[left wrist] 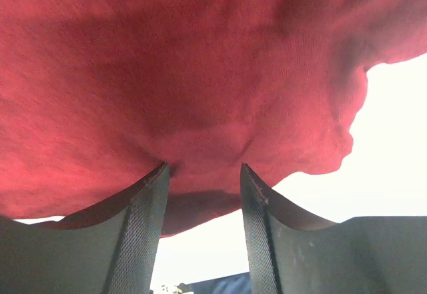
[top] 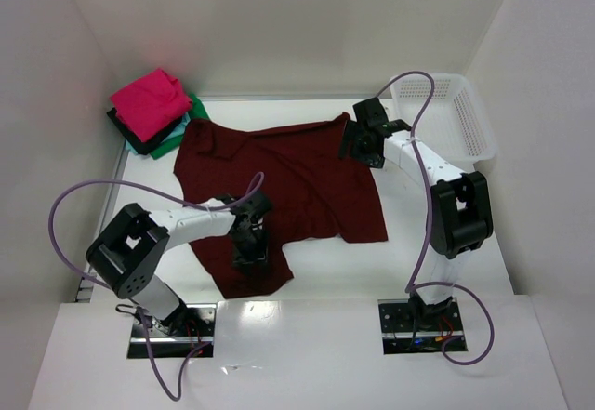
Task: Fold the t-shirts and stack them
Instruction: Flatten out the tshirt
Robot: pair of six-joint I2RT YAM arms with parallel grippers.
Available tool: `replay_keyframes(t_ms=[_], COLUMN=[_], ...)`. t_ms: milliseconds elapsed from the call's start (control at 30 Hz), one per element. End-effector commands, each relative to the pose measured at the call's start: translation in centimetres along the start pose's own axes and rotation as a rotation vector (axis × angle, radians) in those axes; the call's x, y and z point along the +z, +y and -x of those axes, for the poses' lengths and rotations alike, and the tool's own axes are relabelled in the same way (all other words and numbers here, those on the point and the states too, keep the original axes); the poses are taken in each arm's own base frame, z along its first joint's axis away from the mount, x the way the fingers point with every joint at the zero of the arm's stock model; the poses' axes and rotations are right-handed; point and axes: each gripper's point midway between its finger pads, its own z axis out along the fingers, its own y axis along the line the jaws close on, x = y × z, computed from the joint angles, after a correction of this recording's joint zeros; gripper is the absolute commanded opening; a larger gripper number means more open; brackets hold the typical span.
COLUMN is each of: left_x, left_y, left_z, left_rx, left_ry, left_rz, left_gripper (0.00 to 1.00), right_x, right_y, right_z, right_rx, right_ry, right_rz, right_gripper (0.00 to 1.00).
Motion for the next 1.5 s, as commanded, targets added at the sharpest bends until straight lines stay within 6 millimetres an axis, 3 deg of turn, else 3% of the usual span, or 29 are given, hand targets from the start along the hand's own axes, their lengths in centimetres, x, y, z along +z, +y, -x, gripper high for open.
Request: replay_keyframes(t_ms=[0, 67, 267, 400, 467, 500, 567, 600, 633, 667, 700, 733, 800, 867, 967, 1100, 1133, 1233, 1267, 1367, 1467], left_x=[0.3, 0.1, -0.7, -1.2, -1.9, -2.5, -5.3, -6.2, -8.1, -8.9, -10.4, -11.2, -11.5, -10.1, -8.5, -8.0, -8.2, -6.1, -4.8, -3.7, -2.1], left_y=[-0.3, -0.6, 1.4, 2.7, 2.4, 2.2, 0.0, 0.1, -1.7, -2.2, -2.8, -3.1, -3.0, -1.6, 0.4, 1.2, 1.8, 2.9, 3.4, 2.9, 3.2], left_z=[-3.1, -3.9, -8.2, -9.5, -9.0, -8.2, -5.9, -4.6, -2.9, -2.2, -0.4, 2.0, 4.4, 6.9, 9.9, 15.5, 15.8, 18.4, 18.5, 18.8, 17.6], left_rx=[-0.045, -0.042, -0.093, -0.108, -0.104, -0.098, -0.079, -0.077, -0.047, -0.045, -0.041, -0.049, -0.066, -0.101, -0.145, -0.163, -0.168, -0.169, -0.18, -0.182, -0.191], left_ry=[0.075, 0.079, 0.134, 0.154, 0.132, 0.088, -0.011, -0.08, -0.154, -0.19, -0.272, -0.368, -0.421, -0.457, -0.488, -0.59, -0.592, -0.565, -0.533, -0.502, -0.44], left_rz=[-0.003, -0.015, 0.003, 0.015, 0.019, 0.029, -0.005, 0.027, -0.021, -0.026, -0.034, -0.033, -0.048, 0.014, 0.09, 0.125, 0.133, 0.168, 0.179, 0.144, 0.142], left_gripper=[0.53, 0.52, 0.52, 0.45, 0.42, 0.39, 0.32, 0.29, 0.25, 0.22, 0.15, 0.07, 0.01, 0.0, 0.0, 0.0, 0.0, 0.0, 0.0, 0.0, 0.0], right_x=[-0.9, -0.7, -0.1, -0.7, -0.7, -1.0, -1.2, -1.2, -1.4, -1.4, -1.6, -1.6, -1.6, -1.7, -1.7, -1.3, -1.3, -1.4, -1.4, -1.5, -1.3], right_y=[2.4, 2.2, 1.6, 1.2, 1.2, 1.3, 1.5, 1.6, 1.8, 1.8, 2.2, 2.3, 2.4, 2.6, 2.6, 2.7, 2.7, 2.5, 2.5, 2.4, 2.2], right_z=[3.3, 3.0, 2.0, 1.9, 1.9, 2.1, 2.4, 2.3, 2.7, 2.7, 2.9, 2.8, 3.0, 3.0, 3.0, 2.2, 2.2, 1.6, 1.6, 1.7, 1.3], right_rx=[-0.013, -0.015, -0.027, -0.025, -0.025, -0.024, -0.022, -0.023, -0.022, -0.022, -0.021, -0.022, -0.021, -0.021, -0.021, -0.015, -0.015, -0.006, -0.006, -0.004, -0.006], right_ry=[-0.101, -0.092, -0.074, -0.088, -0.088, -0.095, -0.103, -0.098, -0.107, -0.107, -0.11, -0.105, -0.112, -0.108, -0.108, -0.085, -0.085, -0.072, -0.072, -0.085, -0.076], right_rz=[0.083, 0.078, 0.066, 0.062, 0.062, 0.066, 0.071, 0.08, 0.086, 0.086, 0.098, 0.108, 0.112, 0.12, 0.12, 0.134, 0.134, 0.138, 0.138, 0.133, 0.128], right_gripper=[0.84, 0.84, 0.84, 0.87, 0.87, 0.87, 0.87, 0.87, 0.87, 0.87, 0.87, 0.85, 0.84, 0.76, 0.75, 0.74, 0.74, 0.74, 0.74, 0.74, 0.74])
